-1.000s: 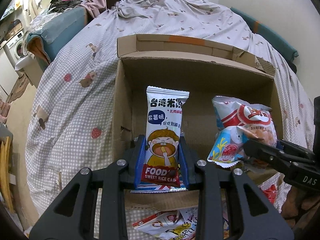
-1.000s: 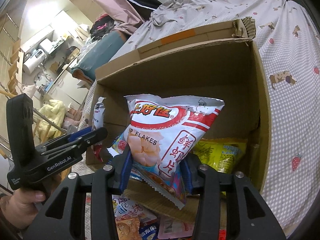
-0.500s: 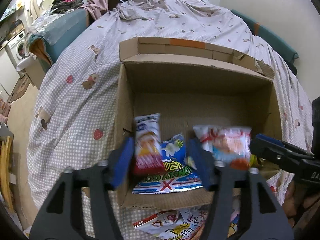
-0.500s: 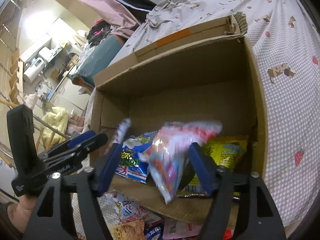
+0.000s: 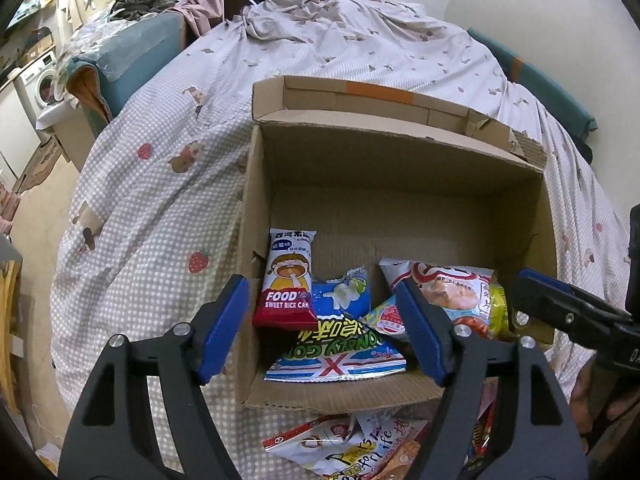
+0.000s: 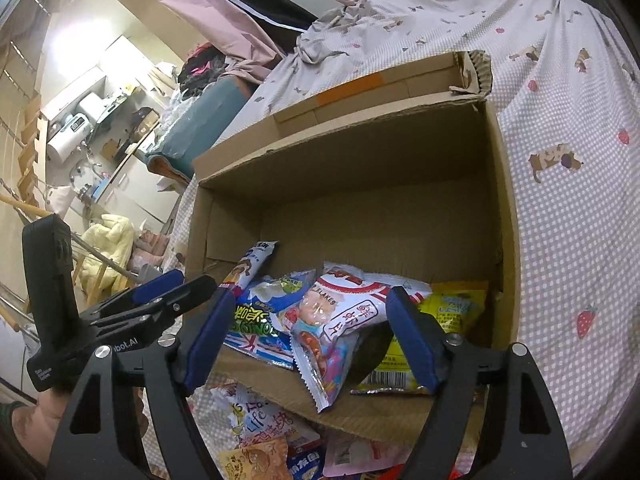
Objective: Organize snacks
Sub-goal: 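Move both tools back toward the remaining snacks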
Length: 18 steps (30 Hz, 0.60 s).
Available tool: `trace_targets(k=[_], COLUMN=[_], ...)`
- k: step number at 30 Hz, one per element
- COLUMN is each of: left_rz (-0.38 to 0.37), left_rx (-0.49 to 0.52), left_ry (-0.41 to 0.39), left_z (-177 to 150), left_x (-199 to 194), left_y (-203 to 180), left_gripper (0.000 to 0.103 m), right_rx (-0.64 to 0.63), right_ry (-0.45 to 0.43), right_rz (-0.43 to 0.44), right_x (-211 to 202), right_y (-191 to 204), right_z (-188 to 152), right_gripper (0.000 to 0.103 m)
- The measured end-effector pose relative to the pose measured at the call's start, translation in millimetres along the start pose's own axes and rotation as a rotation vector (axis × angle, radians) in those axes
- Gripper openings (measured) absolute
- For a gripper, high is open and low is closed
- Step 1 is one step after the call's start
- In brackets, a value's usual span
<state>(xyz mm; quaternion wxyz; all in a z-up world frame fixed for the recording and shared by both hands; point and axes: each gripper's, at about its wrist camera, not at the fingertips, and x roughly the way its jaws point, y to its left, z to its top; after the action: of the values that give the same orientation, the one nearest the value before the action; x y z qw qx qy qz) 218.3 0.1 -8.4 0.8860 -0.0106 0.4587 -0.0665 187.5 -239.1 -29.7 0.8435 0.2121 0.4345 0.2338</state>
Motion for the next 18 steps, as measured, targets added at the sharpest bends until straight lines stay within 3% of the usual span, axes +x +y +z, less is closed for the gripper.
trace_targets(k=[12,14,15,18], left_rz=[-0.033,-0.039,-0.037,-0.058], left_rx=[0.009,-0.009,-0.03,-0.061], left_ry=[-0.043,-0.039,-0.037,-0.011], left_z=[-12.4,-21.2,-29.0,-44.5], left_x=[-40.9,-48.5,-52.8,-57.7], left_y=[-1.8,1.2,3.9,6.1], left_gripper=[0.073,0.08,0.089,0.091], right_rx=[-0.027,-0.029,-0.026,-0.016], right_ry=[-0.022,-0.03,-0.03,-0.029], right_rz=[-0.054,-0.065,-0.069,-0.08], right_x=[-37.3,-45.4,-48.4,-58.7], right_y=[10.3,12.0,11.9,12.5], right_z=[-17.0,-22.3,-25.2,-36.7], right_gripper=[0.08,0.08,0.08,0.08])
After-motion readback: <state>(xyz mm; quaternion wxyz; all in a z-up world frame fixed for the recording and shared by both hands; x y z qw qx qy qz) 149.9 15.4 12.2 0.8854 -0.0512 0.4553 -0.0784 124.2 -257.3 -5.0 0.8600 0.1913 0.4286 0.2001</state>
